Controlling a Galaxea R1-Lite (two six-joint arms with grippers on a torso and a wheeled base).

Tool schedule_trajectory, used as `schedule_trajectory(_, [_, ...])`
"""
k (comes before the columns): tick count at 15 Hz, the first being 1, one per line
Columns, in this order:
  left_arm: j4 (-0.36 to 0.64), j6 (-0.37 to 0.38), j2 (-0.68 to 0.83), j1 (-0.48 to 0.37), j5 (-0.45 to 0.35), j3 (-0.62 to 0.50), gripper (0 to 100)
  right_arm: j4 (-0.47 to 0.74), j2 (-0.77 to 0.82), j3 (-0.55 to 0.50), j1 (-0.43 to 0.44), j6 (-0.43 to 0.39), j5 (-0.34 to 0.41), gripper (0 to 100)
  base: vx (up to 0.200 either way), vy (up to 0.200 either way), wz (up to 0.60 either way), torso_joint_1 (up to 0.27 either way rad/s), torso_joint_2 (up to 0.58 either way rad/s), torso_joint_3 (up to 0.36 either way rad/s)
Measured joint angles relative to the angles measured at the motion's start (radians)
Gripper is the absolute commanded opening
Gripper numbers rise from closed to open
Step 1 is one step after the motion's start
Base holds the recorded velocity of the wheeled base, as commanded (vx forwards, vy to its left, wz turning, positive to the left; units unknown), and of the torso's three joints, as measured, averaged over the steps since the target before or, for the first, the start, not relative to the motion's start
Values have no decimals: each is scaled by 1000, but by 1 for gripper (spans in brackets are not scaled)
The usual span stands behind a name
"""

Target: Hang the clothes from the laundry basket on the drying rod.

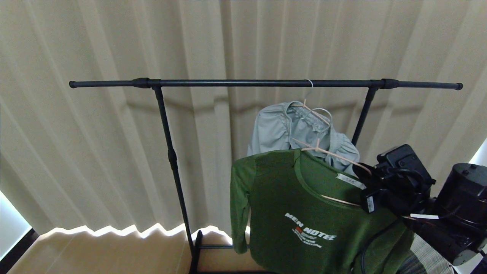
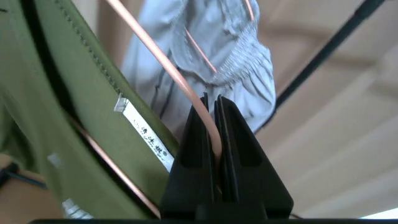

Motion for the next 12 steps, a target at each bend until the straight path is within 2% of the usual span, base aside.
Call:
schedule_trajectory(2, [53,-10,-116,-1,-63,34,100,85,-6,-43,-5,0,-3,0,0,0,0,0,0,0])
schedule_trajectory(4, [40,-13,-184,-2,-120,96,100,104,-10,-73,-7,6,-13,0,0,0,0,0,0,0])
schedule_trajectory(5, [29,19,-203,-3,-156,111,100,105,-10,-87,-7,22,-40,0,0,0,0,0,0,0])
schedule_trajectory(7, [27,36,-223,-2,-176,123,100,107,-7,-100,-8,43,-67,0,0,0,0,0,0,0])
schedule_trajectory(12, [28,20,-237,-2,-180,127,100,112,10,-115,-7,48,-76,0,0,0,0,0,0,0])
